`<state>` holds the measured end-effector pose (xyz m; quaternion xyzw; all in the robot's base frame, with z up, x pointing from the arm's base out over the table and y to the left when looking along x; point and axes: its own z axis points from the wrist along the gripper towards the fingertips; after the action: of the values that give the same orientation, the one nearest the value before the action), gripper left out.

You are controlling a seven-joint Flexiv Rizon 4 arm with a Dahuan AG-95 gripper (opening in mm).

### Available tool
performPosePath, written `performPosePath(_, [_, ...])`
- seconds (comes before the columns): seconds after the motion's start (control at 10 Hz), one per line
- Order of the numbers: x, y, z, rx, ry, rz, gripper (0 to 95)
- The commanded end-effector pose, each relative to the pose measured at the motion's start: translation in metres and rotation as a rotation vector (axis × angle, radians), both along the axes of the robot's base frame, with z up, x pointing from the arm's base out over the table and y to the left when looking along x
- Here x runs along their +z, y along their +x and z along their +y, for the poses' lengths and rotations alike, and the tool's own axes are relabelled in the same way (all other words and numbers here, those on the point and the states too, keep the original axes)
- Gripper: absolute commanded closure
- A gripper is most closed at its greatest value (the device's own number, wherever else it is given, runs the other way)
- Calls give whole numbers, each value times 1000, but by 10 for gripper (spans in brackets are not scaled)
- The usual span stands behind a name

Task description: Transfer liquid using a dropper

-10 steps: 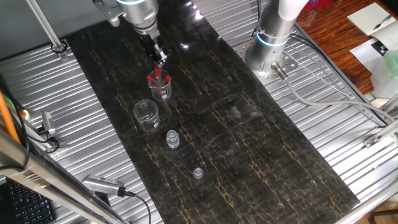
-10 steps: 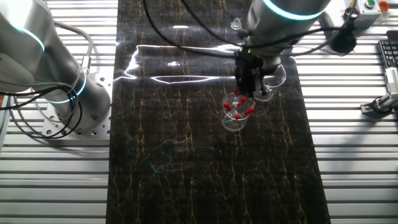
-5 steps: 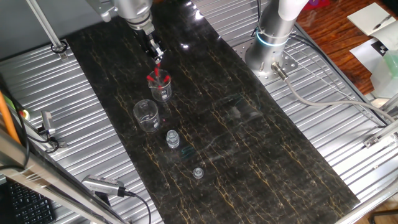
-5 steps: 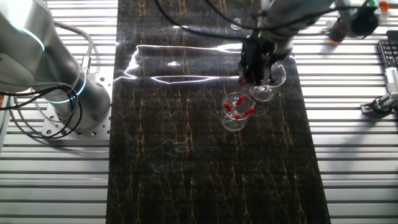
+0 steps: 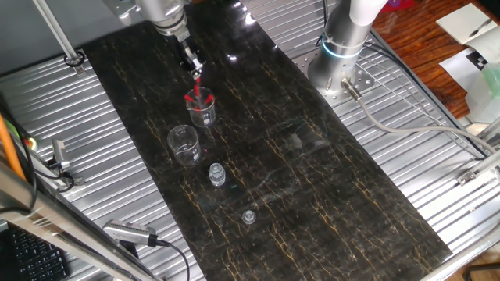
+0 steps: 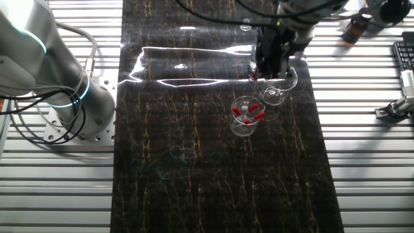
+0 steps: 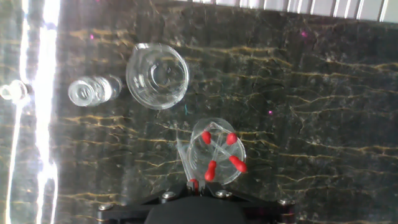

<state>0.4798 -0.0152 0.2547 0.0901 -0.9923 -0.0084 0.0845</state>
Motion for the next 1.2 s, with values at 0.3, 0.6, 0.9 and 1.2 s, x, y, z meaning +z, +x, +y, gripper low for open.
performPosePath(0.3, [-4, 15, 22, -23, -2, 0, 950])
performPosePath(0.6, [-9, 23, 49, -44, -7, 5, 950])
performPosePath(0.9, [-13, 25, 69, -61, -12, 11, 950])
performPosePath(1.2, [-11, 28, 70, -63, -14, 18, 950])
